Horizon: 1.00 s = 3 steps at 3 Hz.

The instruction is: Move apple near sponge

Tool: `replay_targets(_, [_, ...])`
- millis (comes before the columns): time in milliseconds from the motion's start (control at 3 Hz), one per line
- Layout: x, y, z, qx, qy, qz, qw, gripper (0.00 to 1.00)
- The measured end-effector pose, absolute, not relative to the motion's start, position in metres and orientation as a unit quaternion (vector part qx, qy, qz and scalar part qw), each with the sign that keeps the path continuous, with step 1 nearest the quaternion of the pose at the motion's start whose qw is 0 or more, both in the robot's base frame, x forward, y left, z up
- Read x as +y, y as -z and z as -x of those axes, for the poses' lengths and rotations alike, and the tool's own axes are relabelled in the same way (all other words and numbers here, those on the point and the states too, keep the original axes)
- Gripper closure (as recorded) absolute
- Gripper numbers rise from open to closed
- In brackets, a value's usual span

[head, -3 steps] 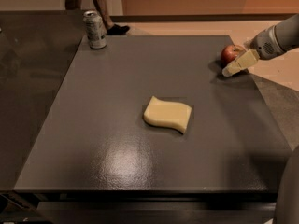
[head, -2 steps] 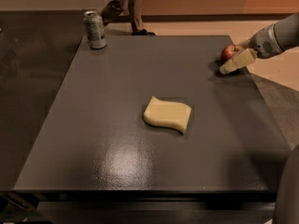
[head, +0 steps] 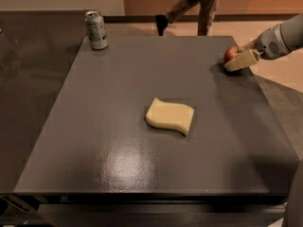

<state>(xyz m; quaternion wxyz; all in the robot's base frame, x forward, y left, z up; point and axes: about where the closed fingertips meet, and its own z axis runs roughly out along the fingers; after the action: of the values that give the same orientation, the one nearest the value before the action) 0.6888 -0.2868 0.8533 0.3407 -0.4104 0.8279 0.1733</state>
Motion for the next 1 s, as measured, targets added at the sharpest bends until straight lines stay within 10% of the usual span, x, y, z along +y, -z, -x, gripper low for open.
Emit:
replay_targets(667, [-0.245,-0.878,-0.649,0.797,-0.205,0.459,0.335,1.0])
replay_targets(1000, [-0.214,-0.883,-0.618,0.766,-0.236,0.506,0.318,1.0])
